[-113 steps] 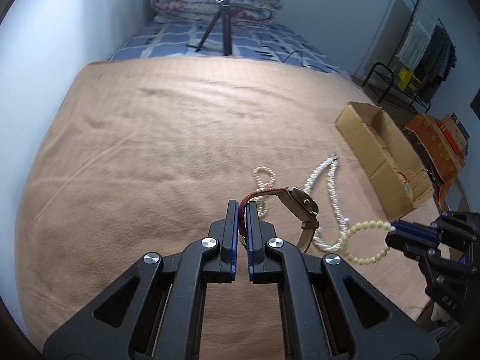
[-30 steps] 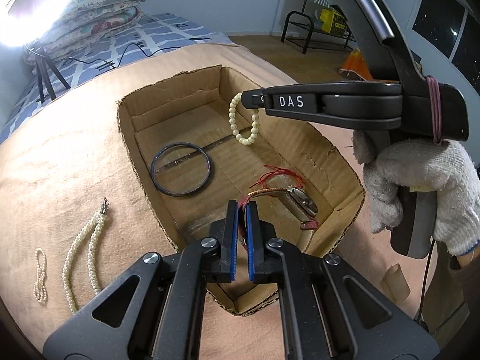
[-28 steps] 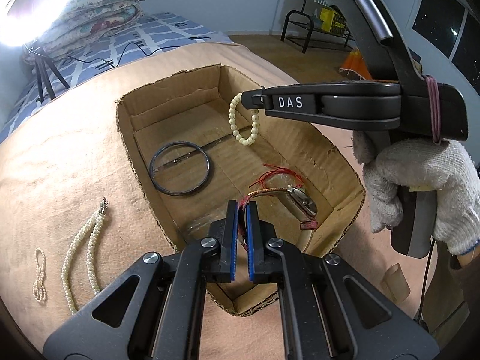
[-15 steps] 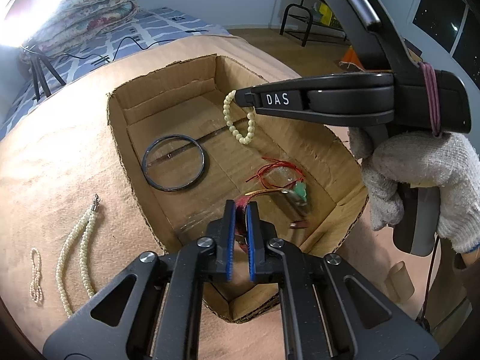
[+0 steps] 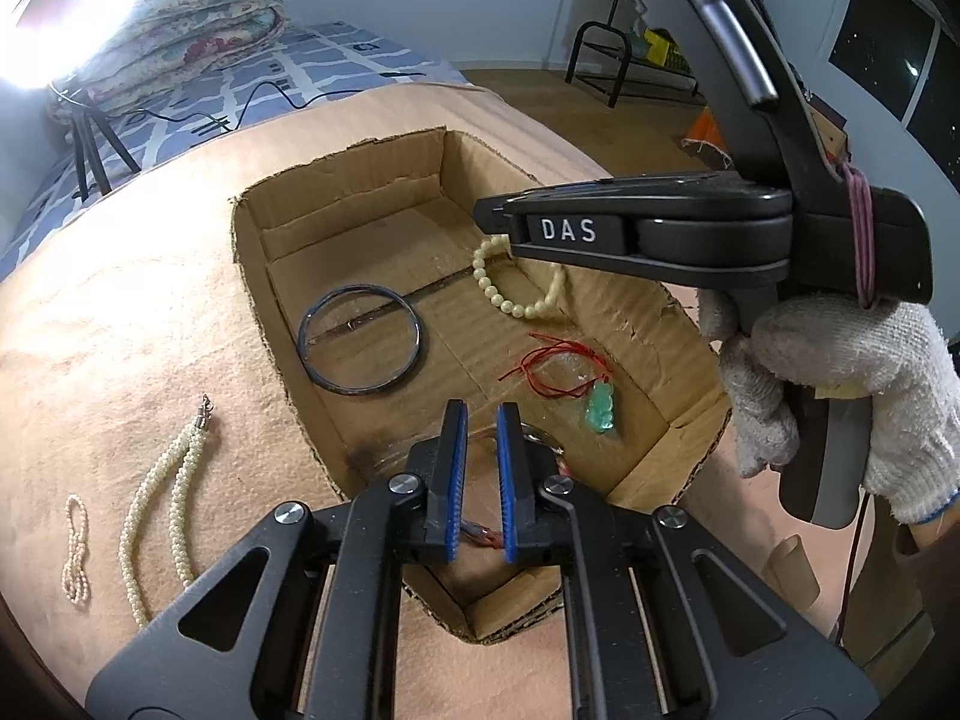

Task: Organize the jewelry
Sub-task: 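Open the right tool dropping the bracelet while the left tool releases the watch into the box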

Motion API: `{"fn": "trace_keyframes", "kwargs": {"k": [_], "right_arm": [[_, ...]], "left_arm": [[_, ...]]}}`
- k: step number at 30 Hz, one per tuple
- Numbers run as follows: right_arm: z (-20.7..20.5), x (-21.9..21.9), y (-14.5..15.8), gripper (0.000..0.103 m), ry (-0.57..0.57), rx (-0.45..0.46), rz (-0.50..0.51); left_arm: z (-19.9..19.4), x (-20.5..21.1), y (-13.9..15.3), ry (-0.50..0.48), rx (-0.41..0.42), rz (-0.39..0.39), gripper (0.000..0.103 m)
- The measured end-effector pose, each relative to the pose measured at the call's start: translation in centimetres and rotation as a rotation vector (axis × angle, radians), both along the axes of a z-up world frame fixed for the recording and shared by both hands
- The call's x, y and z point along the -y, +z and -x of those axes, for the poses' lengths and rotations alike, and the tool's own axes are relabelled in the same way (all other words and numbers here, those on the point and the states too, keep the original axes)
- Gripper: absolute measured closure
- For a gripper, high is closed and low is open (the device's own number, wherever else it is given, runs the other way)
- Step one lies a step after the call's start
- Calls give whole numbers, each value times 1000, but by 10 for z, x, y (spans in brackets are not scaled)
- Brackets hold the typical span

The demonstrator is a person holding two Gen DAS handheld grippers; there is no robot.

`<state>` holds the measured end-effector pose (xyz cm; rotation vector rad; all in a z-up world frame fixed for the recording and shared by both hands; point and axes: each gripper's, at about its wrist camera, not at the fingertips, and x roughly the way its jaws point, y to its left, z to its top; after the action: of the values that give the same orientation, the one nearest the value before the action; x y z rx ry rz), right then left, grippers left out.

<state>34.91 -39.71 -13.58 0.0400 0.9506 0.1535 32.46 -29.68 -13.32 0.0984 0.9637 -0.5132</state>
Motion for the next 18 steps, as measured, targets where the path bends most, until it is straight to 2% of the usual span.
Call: {"fn": "trace_keyframes", "kwargs": {"k": [9, 18], "right_arm": [[16, -1, 22, 75, -11, 40, -25], [49, -18, 69, 75, -5, 114, -36]], "left_arm": [[13, -11, 21, 7, 21, 25, 96], [39, -36, 59, 23, 67, 61, 96]]}}
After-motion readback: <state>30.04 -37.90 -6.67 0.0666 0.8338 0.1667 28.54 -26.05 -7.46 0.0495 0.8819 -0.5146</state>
